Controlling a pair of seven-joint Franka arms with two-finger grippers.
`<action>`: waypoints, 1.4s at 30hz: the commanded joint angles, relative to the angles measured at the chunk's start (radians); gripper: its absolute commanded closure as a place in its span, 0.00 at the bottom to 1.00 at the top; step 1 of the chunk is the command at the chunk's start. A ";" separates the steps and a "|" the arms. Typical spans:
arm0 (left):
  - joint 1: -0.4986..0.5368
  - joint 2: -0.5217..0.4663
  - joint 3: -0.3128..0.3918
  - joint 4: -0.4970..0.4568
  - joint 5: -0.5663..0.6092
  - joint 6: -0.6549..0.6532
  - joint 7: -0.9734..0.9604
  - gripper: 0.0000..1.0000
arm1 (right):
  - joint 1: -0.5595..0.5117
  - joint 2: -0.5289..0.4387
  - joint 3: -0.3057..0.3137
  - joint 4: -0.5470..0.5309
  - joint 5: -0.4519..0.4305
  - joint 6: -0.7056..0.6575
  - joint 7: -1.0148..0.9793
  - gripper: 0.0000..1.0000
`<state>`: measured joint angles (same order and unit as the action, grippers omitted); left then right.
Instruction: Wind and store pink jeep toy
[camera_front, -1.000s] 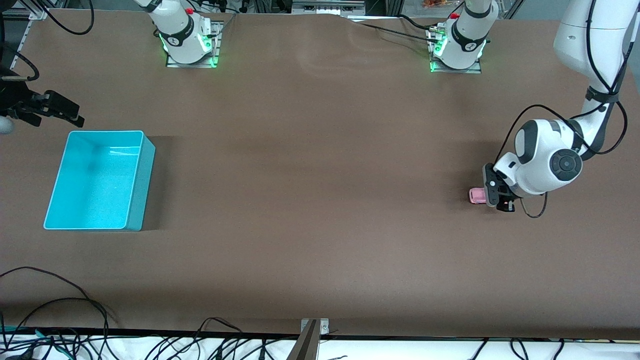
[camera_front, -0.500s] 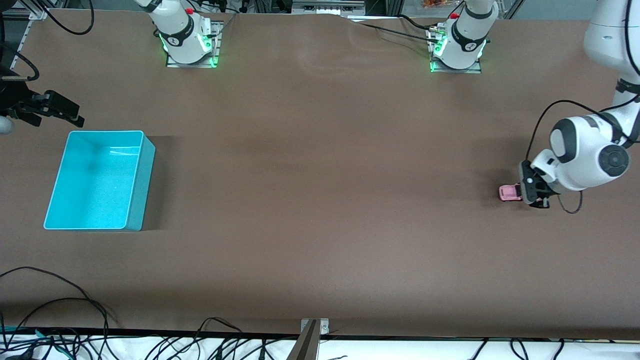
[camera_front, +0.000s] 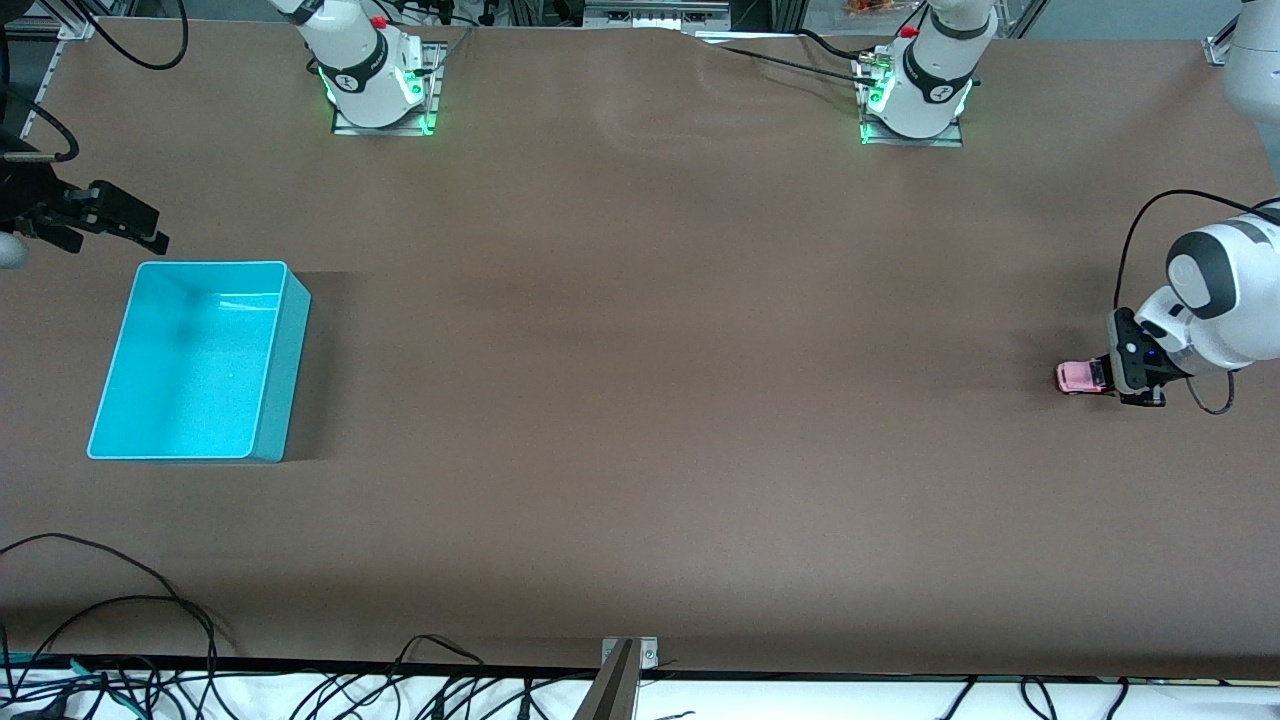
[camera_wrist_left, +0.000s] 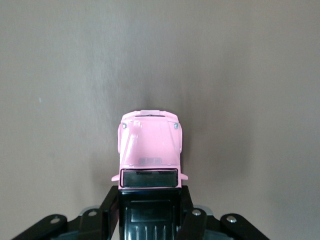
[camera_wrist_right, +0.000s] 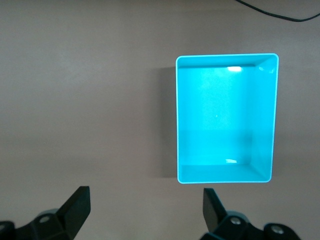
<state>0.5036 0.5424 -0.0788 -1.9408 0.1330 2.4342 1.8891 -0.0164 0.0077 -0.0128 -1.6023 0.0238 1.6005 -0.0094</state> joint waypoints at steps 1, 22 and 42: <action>0.039 0.059 0.001 0.014 0.027 -0.014 0.042 0.84 | 0.001 0.001 0.002 0.018 -0.004 -0.017 0.005 0.00; 0.078 0.073 0.002 0.036 0.023 -0.014 0.047 0.73 | 0.001 0.000 0.002 0.018 -0.002 -0.017 0.005 0.00; 0.066 0.033 -0.006 0.201 0.010 -0.294 -0.021 0.00 | 0.001 0.000 0.002 0.018 -0.002 -0.017 0.005 0.00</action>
<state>0.5709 0.5869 -0.0793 -1.7998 0.1330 2.2384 1.9033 -0.0164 0.0077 -0.0128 -1.6022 0.0238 1.6005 -0.0094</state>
